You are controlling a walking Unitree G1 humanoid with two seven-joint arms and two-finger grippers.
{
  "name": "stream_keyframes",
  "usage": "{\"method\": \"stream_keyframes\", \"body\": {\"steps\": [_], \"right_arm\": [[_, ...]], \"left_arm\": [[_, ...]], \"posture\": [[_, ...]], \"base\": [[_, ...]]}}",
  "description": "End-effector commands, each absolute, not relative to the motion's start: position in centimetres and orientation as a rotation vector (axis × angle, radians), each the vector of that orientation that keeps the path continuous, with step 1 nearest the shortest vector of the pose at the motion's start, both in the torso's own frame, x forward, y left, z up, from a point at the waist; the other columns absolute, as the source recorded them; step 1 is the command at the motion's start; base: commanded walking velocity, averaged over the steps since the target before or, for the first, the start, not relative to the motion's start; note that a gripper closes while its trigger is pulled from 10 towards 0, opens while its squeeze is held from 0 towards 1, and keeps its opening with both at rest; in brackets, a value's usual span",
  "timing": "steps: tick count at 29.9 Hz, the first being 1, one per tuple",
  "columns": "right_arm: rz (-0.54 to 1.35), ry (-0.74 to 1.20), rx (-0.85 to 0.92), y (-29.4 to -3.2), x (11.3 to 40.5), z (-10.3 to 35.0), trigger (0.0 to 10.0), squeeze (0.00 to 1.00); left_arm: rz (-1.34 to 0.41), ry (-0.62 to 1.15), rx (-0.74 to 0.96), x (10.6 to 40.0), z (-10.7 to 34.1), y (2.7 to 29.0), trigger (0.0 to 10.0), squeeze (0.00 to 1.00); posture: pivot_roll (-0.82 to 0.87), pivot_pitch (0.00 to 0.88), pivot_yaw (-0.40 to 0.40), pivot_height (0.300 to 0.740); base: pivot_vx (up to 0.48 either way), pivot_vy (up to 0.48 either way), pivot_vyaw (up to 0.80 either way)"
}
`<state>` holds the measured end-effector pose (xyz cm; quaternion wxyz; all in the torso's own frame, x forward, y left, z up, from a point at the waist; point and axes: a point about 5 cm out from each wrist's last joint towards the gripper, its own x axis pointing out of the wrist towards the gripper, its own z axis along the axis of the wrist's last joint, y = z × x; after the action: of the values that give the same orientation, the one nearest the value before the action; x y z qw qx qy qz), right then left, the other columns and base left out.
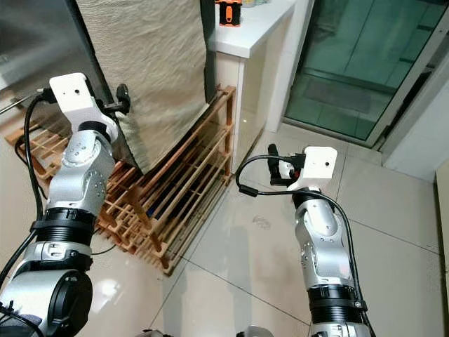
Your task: Restocking fridge
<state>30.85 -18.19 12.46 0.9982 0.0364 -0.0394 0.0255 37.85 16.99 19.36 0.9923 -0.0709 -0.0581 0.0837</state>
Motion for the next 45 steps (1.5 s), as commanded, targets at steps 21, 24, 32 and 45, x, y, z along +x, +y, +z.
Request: {"method": "stream_keyframes", "body": {"steps": [21, 24, 32, 45], "right_arm": [[0.073, -0.07, 0.033, -18.6, 29.2, 12.8, 10.0, 0.0], [0.073, -0.068, 0.034, -18.5, 29.2, 12.8, 10.0, 0.0], [0.086, -0.074, 0.026, -18.5, 29.2, 13.2, 10.0, 0.0], [0.074, -0.07, 0.026, -18.6, 28.8, 13.0, 10.0, 0.0]], "left_arm": [[0.068, -0.171, -0.157, 40.4, 21.8, 14.7, 10.0, 0.0], [0.045, -0.169, -0.155, 40.8, 21.9, 14.2, 10.0, 0.0], [-0.076, -0.14, -0.233, 41.2, 21.9, 12.2, 10.0, 0.0], [-0.155, -0.199, -0.181, 41.0, 22.2, 11.6, 10.0, 0.0]], "posture": [[-0.24, 0.088, 0.028, 0.74], [-0.24, 0.086, 0.025, 0.74], [-0.26, 0.077, 0.034, 0.74], [-0.26, 0.077, 0.059, 0.74]], "base": [[0.0, 0.0, 0.0], [0.0, 0.0, 0.0], [0.0, 0.0, 0.0], [0.0, 0.0, 0.0]]}}
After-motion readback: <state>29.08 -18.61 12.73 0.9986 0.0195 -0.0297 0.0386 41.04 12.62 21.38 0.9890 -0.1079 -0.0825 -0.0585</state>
